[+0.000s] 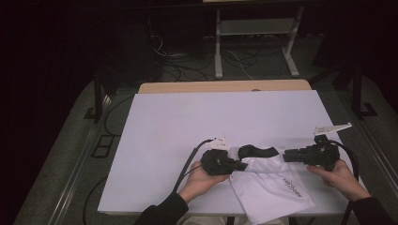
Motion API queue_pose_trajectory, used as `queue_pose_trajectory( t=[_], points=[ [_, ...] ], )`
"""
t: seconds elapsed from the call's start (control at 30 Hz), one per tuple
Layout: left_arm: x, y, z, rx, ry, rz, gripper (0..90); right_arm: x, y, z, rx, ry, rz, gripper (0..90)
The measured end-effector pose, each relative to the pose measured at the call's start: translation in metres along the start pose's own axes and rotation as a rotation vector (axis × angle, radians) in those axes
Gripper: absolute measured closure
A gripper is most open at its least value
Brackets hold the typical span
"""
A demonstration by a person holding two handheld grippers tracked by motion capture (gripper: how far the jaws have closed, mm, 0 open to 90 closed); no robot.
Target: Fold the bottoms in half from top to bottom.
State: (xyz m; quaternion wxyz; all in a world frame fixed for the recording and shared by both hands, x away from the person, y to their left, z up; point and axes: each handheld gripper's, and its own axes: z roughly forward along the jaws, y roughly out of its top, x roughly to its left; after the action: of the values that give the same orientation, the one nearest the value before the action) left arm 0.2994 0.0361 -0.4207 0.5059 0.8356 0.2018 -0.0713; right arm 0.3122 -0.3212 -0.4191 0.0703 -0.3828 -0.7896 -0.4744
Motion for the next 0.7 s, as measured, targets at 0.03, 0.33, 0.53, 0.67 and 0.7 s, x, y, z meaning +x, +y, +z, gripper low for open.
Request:
queue_pose_trajectory(
  t=[0.03, 0.33, 0.53, 0.67, 0.7],
  points=[
    [0.000, -0.001, 0.000, 0.002, -0.003, 0.002, 87.8, 0.000, 0.000, 0.000, -0.002, 0.001, -0.002, 60.1],
    [-0.001, -0.006, 0.002, 0.034, -0.015, 0.001, 87.8, -0.001, 0.007, 0.001, -0.005, 0.020, -0.013, 43.1],
    [-0.002, -0.007, 0.003, 0.050, -0.031, 0.002, 87.7, -0.008, 0.014, 0.009, 0.016, 0.036, 0.030, 40.4],
    [-0.001, -0.008, 0.005, 0.066, -0.041, 0.003, 87.7, -0.013, 0.017, 0.014, 0.032, 0.051, 0.051, 39.6],
    [-0.001, -0.008, 0.005, 0.069, -0.043, 0.000, 87.7, -0.014, 0.017, 0.015, 0.035, 0.055, 0.057, 39.5]
  ],
)
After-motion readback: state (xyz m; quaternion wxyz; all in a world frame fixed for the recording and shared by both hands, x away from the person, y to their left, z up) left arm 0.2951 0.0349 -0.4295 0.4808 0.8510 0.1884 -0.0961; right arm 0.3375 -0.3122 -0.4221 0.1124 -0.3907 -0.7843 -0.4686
